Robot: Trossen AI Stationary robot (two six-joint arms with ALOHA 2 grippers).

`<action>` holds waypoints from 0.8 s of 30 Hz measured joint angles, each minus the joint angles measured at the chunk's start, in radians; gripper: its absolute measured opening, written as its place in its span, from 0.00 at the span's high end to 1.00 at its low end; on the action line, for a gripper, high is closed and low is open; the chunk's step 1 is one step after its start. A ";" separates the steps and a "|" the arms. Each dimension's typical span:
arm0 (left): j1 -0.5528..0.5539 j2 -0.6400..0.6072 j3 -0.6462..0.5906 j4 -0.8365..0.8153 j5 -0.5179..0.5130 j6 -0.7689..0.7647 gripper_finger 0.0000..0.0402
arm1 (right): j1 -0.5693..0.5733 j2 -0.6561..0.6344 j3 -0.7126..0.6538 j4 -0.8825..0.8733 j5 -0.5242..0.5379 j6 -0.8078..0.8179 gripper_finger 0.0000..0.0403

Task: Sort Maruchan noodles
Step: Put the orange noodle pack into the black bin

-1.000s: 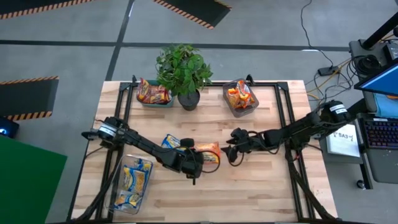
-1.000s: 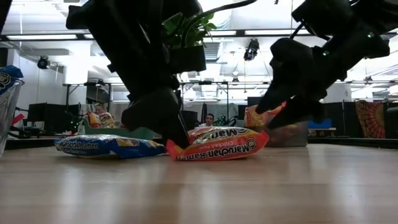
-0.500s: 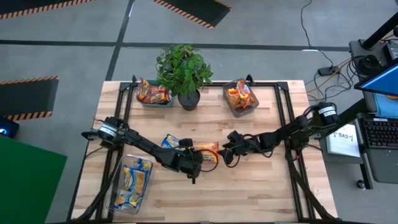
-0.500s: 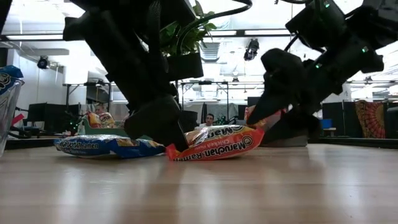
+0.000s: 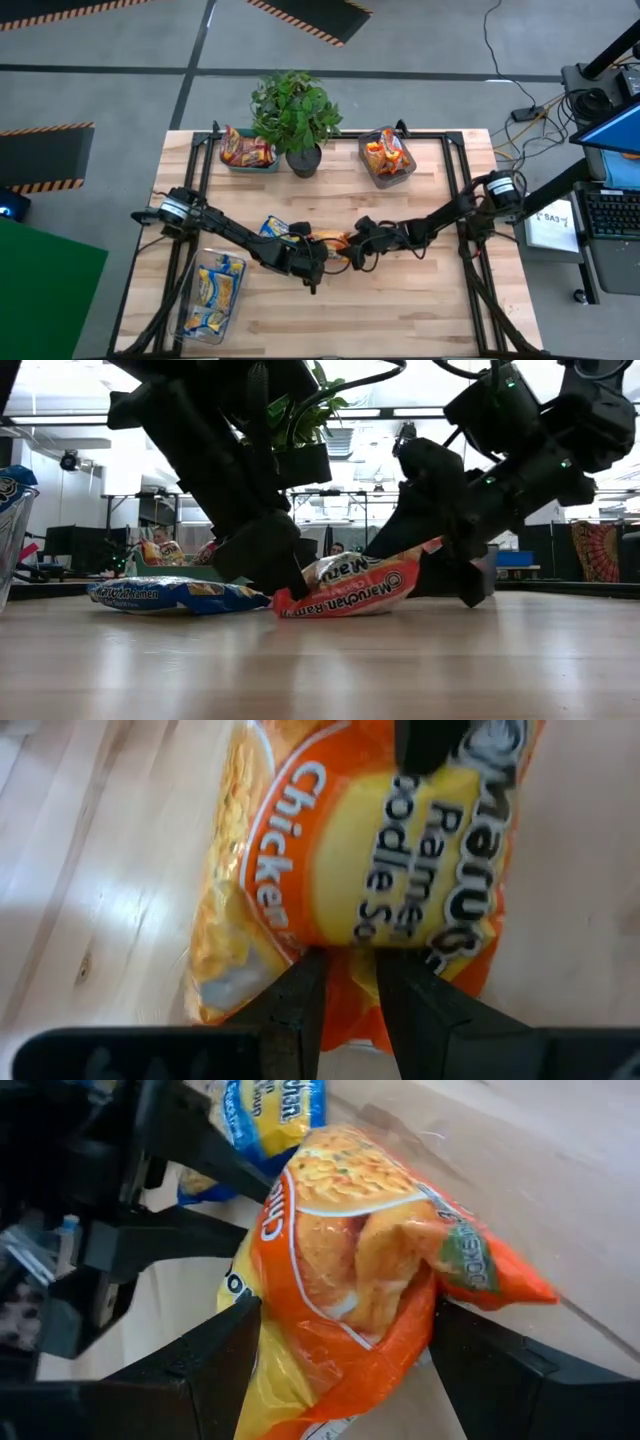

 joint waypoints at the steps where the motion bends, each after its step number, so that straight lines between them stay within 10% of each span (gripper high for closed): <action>1: 0.000 0.000 0.000 0.004 0.000 0.000 0.81 | 0.000 0.006 0.011 -0.004 0.001 -0.021 0.33; 24: 0.000 0.001 0.002 0.031 -0.002 -0.026 0.81 | 0.000 0.003 0.107 0.015 0.000 -0.244 0.34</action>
